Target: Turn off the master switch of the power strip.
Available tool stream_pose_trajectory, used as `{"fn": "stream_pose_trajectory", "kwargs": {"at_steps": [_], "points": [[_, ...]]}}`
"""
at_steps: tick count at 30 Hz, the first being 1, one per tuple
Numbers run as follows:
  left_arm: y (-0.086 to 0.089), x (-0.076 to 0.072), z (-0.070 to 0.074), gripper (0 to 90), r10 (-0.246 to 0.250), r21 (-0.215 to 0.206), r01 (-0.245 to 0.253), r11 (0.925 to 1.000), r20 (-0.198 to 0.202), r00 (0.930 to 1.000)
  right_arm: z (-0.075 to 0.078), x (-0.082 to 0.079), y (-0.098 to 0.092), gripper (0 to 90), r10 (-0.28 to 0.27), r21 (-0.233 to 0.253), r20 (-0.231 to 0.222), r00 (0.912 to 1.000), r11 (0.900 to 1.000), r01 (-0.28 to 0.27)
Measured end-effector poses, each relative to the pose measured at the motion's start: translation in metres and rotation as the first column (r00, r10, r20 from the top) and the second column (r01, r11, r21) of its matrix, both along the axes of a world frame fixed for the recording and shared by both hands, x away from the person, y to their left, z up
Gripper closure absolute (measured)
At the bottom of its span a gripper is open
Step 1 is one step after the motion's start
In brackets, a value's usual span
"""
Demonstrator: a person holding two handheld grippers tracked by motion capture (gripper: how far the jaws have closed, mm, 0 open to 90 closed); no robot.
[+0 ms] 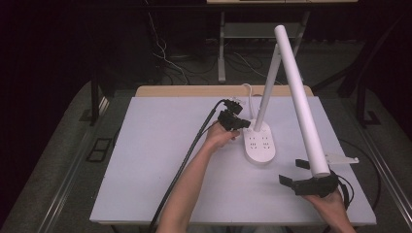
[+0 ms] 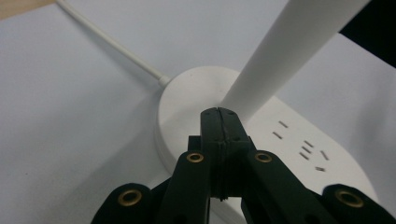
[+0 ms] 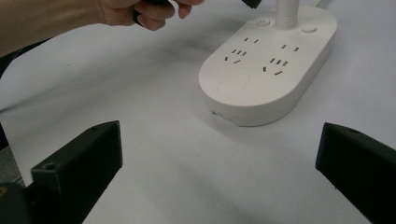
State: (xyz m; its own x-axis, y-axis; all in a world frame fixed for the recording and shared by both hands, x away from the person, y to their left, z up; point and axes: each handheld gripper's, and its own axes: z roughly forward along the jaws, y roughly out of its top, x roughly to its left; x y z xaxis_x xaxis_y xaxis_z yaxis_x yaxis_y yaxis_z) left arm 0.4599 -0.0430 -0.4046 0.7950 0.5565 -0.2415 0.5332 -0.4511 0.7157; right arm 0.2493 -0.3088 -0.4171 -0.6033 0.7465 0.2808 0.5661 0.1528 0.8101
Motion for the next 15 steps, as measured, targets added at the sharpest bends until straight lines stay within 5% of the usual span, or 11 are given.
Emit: {"fn": "stream_pose_trajectory", "kwargs": {"at_steps": [15], "points": [[0.024, -0.016, 0.031, 89.6, 0.008, -0.046, -0.005, 0.9989, 0.078, 0.9969, 0.001, -0.001, -0.002, 0.0, -0.003, 0.002, 0.007, 1.0000, 1.000, 0.003]]}}
